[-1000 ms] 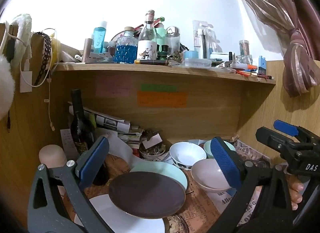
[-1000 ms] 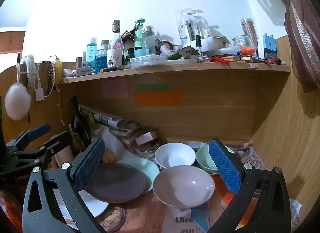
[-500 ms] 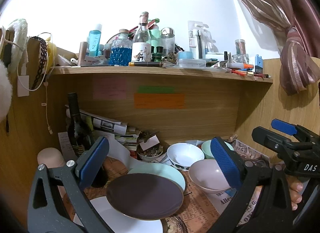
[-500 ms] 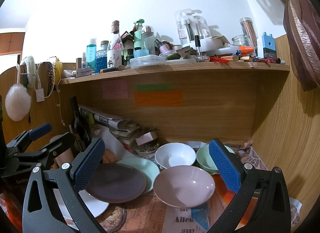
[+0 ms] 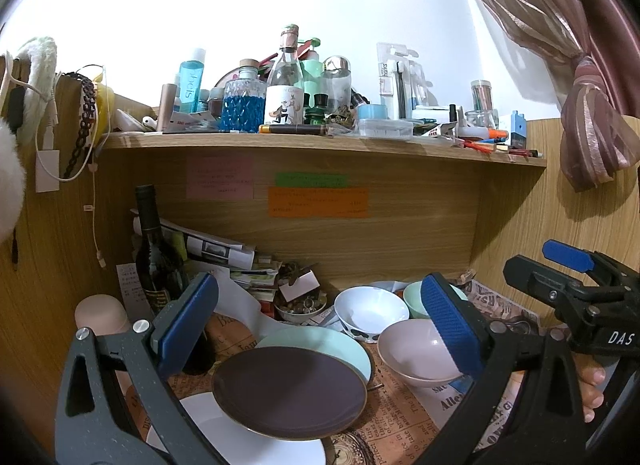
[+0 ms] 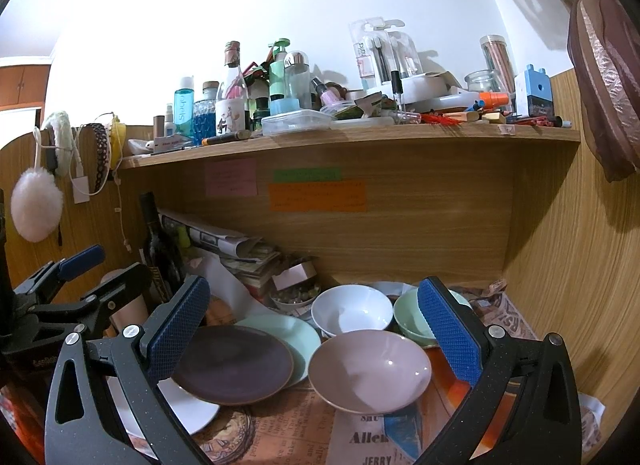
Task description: Organize plates and bowls
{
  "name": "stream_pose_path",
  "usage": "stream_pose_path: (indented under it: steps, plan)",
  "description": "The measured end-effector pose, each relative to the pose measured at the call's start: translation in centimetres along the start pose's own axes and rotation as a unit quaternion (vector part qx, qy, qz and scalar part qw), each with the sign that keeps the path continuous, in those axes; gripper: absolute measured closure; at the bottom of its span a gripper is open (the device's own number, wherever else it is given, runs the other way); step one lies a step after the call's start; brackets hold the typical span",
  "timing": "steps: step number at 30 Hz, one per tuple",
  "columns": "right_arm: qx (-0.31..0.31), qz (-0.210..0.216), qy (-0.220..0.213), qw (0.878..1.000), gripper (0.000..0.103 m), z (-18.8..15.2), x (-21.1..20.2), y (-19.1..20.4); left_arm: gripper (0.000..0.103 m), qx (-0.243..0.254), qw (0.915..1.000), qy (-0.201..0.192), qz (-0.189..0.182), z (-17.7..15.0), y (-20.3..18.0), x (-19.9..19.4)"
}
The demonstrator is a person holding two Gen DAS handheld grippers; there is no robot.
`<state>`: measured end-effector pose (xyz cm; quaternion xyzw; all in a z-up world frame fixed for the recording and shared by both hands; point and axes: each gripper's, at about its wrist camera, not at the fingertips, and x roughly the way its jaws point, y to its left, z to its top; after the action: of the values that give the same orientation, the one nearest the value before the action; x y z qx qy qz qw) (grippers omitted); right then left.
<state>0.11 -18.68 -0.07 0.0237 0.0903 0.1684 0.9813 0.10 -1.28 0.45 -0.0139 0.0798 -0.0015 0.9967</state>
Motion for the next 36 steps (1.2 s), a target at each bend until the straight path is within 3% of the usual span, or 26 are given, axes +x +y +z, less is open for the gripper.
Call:
stream_pose_path:
  steps: [36]
  plan:
    - [0.01, 0.005, 0.002, 1.0, 0.0, -0.14, 0.45, -0.34, 0.0, 0.003, 0.9999, 0.008, 0.006, -0.24, 0.07, 0.94]
